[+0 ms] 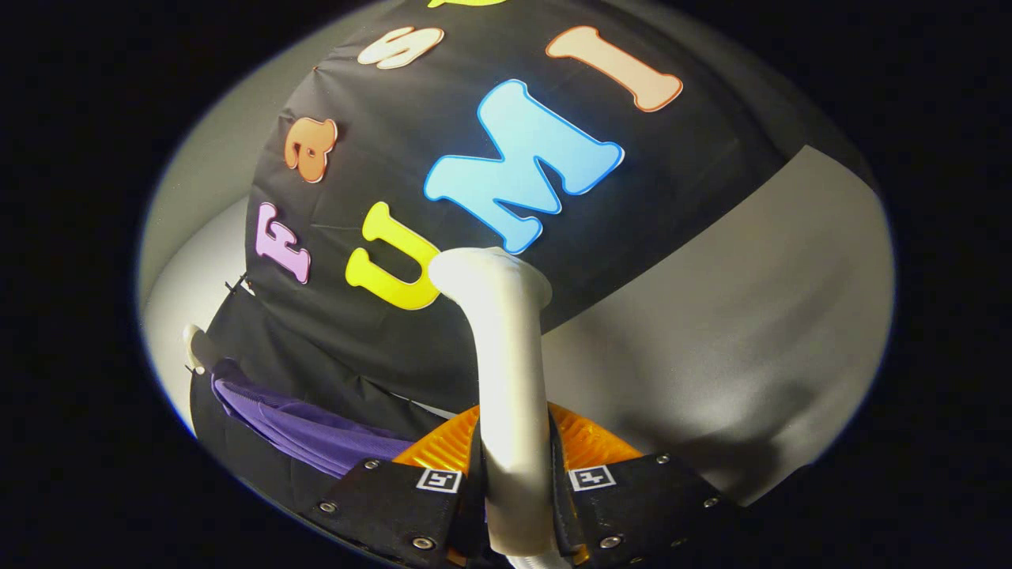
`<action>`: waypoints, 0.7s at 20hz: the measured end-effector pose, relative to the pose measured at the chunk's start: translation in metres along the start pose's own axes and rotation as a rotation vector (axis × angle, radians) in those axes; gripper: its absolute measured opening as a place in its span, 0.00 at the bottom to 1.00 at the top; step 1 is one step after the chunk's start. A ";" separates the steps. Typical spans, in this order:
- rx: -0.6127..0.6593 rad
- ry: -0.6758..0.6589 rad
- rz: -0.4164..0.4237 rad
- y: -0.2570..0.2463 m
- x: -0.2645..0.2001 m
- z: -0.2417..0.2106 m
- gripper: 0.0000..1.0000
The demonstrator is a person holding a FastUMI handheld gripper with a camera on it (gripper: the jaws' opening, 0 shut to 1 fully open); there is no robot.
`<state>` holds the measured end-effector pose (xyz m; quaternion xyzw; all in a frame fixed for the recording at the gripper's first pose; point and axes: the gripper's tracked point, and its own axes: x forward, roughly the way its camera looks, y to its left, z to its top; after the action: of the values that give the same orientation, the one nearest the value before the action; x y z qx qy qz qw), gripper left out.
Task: Iron the clothes twice with a garment steamer, once on the left side and once on the right side.
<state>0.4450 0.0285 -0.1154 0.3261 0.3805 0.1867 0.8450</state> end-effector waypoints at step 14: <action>-0.106 -0.097 -0.050 0.077 -0.107 -0.108 0.35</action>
<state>0.2889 0.0675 -0.0605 0.2799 0.3367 0.1696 0.8829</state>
